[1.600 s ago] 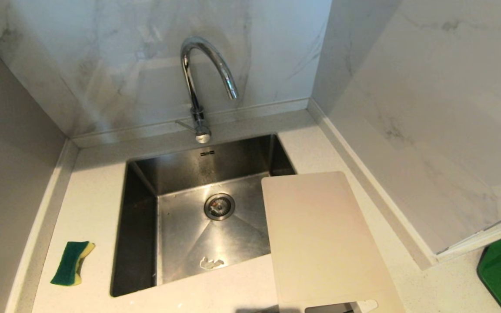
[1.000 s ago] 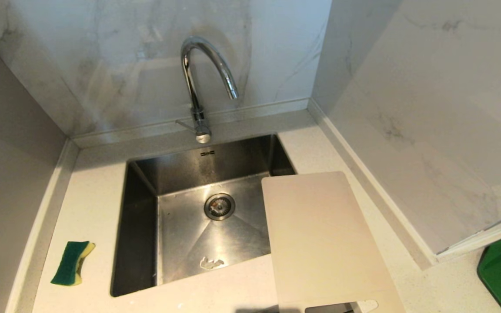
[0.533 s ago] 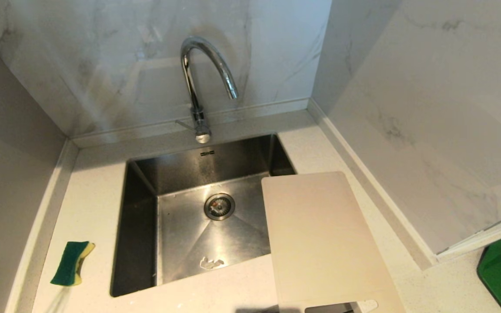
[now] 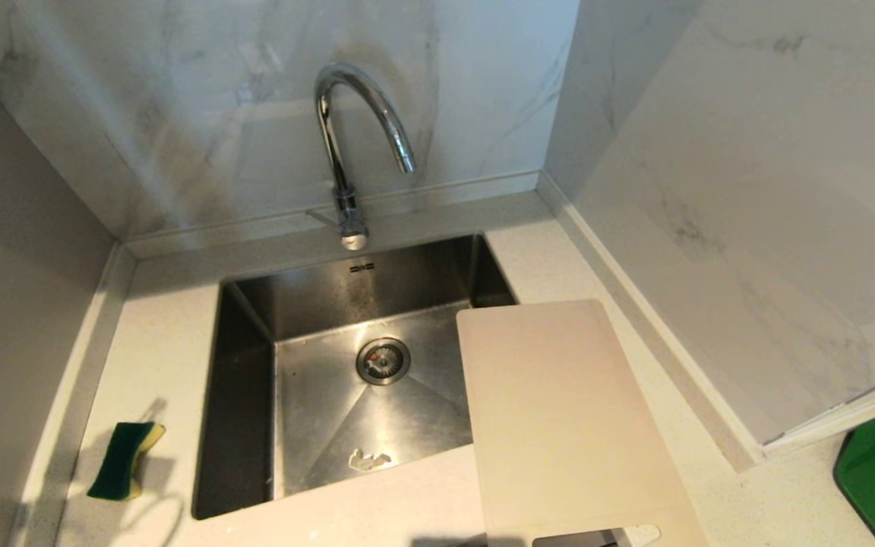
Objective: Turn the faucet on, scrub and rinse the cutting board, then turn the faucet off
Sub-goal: Turn on the tap
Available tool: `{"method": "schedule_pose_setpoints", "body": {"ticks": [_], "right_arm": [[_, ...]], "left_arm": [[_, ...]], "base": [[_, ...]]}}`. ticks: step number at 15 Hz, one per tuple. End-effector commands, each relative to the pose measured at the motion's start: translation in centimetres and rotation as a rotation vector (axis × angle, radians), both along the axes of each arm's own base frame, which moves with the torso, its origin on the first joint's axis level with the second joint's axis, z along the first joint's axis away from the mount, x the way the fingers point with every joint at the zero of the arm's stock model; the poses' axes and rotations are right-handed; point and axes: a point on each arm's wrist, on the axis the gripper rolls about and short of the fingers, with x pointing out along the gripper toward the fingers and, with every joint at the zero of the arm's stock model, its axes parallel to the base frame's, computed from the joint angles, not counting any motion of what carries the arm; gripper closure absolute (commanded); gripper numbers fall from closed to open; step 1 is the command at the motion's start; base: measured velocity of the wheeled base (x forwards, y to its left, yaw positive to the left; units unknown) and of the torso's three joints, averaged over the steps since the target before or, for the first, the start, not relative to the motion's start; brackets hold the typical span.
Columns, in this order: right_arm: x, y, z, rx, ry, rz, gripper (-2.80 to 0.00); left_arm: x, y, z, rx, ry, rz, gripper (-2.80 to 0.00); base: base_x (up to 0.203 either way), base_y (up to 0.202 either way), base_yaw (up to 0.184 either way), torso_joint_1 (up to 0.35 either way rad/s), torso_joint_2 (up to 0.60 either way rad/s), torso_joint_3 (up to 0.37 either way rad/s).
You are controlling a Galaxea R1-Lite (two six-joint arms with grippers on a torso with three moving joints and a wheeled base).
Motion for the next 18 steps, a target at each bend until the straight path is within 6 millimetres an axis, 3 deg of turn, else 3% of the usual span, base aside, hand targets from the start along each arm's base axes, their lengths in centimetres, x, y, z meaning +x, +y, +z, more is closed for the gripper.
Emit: {"method": "schedule_pose_setpoints", "body": {"ticks": [1,6,13,18], "right_arm": [[0.0,0.0,0.0,0.0,-0.001,0.0,0.0],[0.0,0.0,0.0,0.0,-0.001,0.0,0.0],[0.0,0.0,0.0,0.0,-0.001,0.0,0.0],[0.0,0.0,0.0,0.0,-0.001,0.0,0.0]], "left_arm": [[3.4,-0.1,0.1,0.008,0.08,0.003,0.0],[8.1,-1.6,1.5,0.031,0.131,-0.012,0.0],[18.1,-3.7,2.1,0.011,0.206,-0.018,0.0],[23.9,-9.2,0.7,-0.063,0.254,-0.015,0.0]], "base": [[0.0,0.0,0.0,0.0,0.0,0.0],[0.0,0.0,0.0,0.0,0.0,0.0],[0.0,0.0,0.0,0.0,0.0,0.0],[0.0,0.0,0.0,0.0,0.0,0.0]]}}
